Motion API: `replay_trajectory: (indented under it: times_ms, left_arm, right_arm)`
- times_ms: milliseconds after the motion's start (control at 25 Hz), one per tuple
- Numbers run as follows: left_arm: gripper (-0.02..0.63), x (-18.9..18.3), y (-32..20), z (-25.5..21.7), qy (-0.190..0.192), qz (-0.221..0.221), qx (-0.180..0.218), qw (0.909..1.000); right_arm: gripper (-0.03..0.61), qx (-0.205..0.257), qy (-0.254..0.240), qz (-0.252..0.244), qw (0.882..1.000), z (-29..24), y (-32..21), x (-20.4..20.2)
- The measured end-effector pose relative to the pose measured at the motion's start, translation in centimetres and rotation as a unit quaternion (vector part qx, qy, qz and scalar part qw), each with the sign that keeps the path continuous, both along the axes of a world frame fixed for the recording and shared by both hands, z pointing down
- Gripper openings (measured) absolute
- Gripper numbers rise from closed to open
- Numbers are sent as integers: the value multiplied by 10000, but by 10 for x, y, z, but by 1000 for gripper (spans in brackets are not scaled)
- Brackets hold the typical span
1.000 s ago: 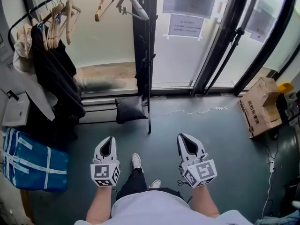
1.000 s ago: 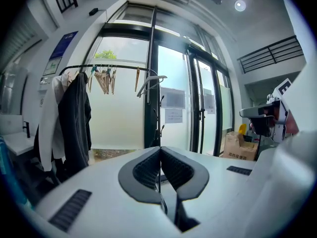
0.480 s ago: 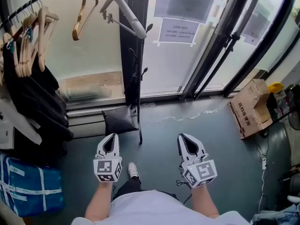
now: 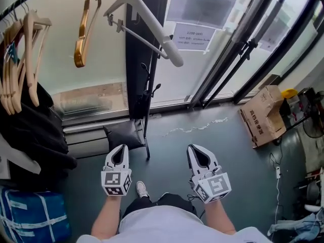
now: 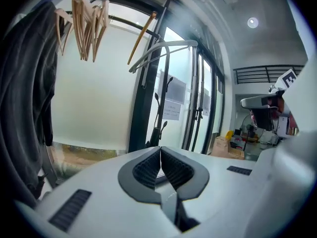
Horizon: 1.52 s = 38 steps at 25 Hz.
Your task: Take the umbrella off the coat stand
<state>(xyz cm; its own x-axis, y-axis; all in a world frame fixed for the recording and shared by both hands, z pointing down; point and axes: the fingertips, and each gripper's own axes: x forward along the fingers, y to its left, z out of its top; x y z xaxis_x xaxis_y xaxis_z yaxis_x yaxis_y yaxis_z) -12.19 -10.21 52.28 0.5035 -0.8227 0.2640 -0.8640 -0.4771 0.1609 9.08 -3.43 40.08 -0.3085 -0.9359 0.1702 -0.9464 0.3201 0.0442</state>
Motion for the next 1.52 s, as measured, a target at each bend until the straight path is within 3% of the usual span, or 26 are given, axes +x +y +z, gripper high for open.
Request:
replay_trajectory:
  times_ms: [360,640,920,1160,1280,1520]
  left_arm:
    - [25,25,-3,8,-69,230,-155,9996]
    - [25,29,-18,9,-262,51,-117,9996]
    - [25,35,-60,15,-549,-172,52,9983]
    - [28,50,-100,32,-648,-154,88,9977]
    - [89,62,-118,47,-644,-27,10,9979]
    - [148,71,-166,92,-825,238,-271,9959]
  right_arm:
    - [17,164,-72,-109,9998,-12,-25,0]
    - [18,335,-192,-144,9992,-16,-39,22]
    - [17,322,-262,134,9990,-15,-47,67]
    - [17,302,-173,109,9993,-15,-57,81]
    - [17,234,-73,52,9997,-13,-61,83]
    - [17,157,32,-185,9997,-3,-75,67]
